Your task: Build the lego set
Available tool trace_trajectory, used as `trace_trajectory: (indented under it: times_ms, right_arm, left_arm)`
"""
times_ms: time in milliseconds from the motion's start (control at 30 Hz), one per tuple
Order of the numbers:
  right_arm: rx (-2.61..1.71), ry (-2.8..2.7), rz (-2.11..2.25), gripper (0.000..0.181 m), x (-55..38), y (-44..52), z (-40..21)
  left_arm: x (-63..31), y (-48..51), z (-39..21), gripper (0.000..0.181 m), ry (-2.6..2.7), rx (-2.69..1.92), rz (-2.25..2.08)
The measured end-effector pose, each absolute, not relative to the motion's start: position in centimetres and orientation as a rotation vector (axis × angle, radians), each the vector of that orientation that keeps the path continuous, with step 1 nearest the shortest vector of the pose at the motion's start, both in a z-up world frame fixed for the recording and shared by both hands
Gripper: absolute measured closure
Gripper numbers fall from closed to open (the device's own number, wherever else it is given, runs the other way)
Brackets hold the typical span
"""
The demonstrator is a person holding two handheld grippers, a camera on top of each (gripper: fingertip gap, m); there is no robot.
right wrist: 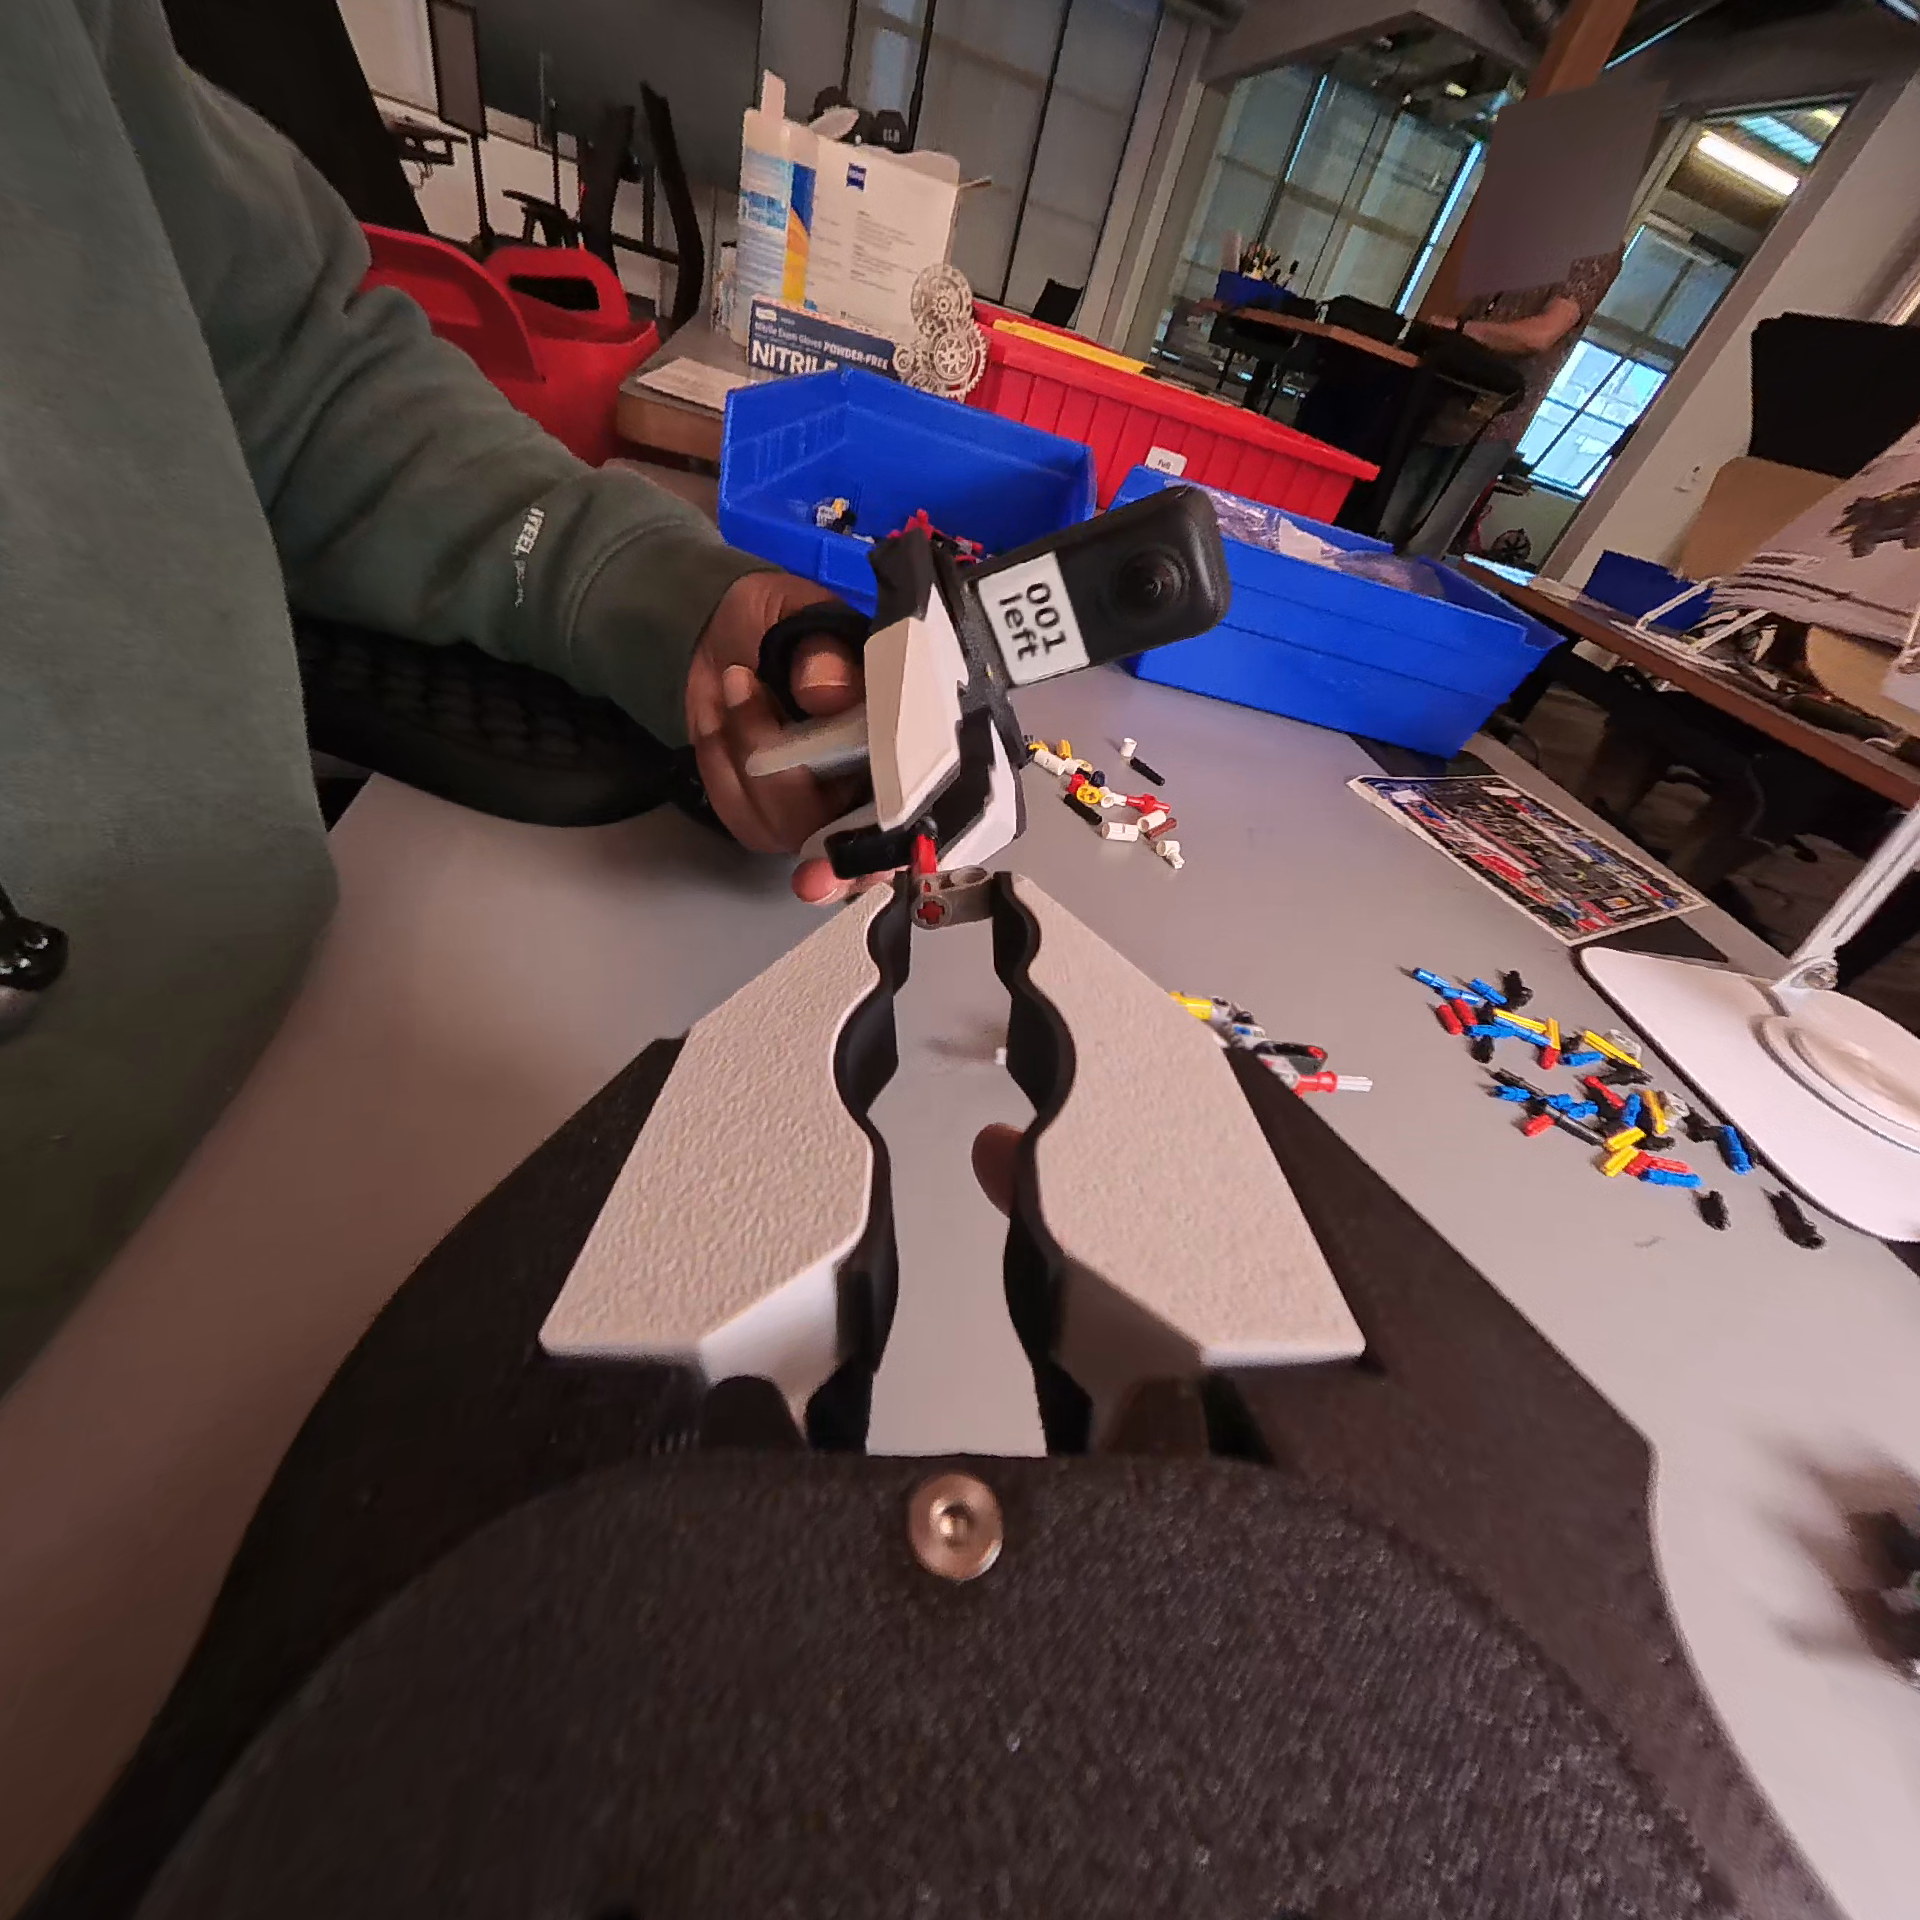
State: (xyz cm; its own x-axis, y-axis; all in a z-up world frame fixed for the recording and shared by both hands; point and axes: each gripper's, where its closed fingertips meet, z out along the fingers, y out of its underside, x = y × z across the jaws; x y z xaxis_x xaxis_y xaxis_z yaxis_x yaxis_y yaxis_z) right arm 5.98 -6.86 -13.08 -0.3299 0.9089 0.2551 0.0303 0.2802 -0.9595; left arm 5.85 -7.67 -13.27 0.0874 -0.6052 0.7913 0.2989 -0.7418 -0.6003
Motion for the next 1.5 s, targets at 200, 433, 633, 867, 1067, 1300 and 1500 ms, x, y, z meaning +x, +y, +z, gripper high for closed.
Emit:
trace_trajectory:
  times_ms: [200,433,633,867,1067,1300,1500]
  right_arm:
    - [-0.859,-1.73,1.145,0.166,5.8,-8.2,-14.6]
    - [-0.861,-1.767,1.193,0.166,6.0,-8.8,-15.0]
    - [-0.923,-1.752,1.3,0.164,6.0,-8.3,-14.6]
    - [-0.888,-1.786,1.273,0.166,6.4,-8.5,-15.0]
    - [-0.849,-1.79,1.179,0.165,6.3,-8.4,-15.2]
    - [-0.823,-1.824,1.112,0.167,6.2,-8.7,-15.7]
    - [-0.841,-1.887,1.109,0.167,6.2,-9.4,-16.7]
  left_arm:
    - [7.0,-8.4,-14.5,0.178,0.404,-1.79,-1.683]
    - [7.2,-8.9,-15.0,0.177,0.427,-1.815,-1.738]
    - [7.1,-8.5,-14.5,0.177,0.432,-1.807,-1.744]
    - [7.1,-8.8,-14.9,0.176,0.447,-1.832,-1.741]
    - [6.9,-8.9,-15.3,0.176,0.409,-1.857,-1.764]
    - [7.1,-9.1,-15.9,0.177,0.418,-1.895,-1.764]
    - [7.6,-9.6,-16.7,0.177,0.474,-1.95,-1.736]
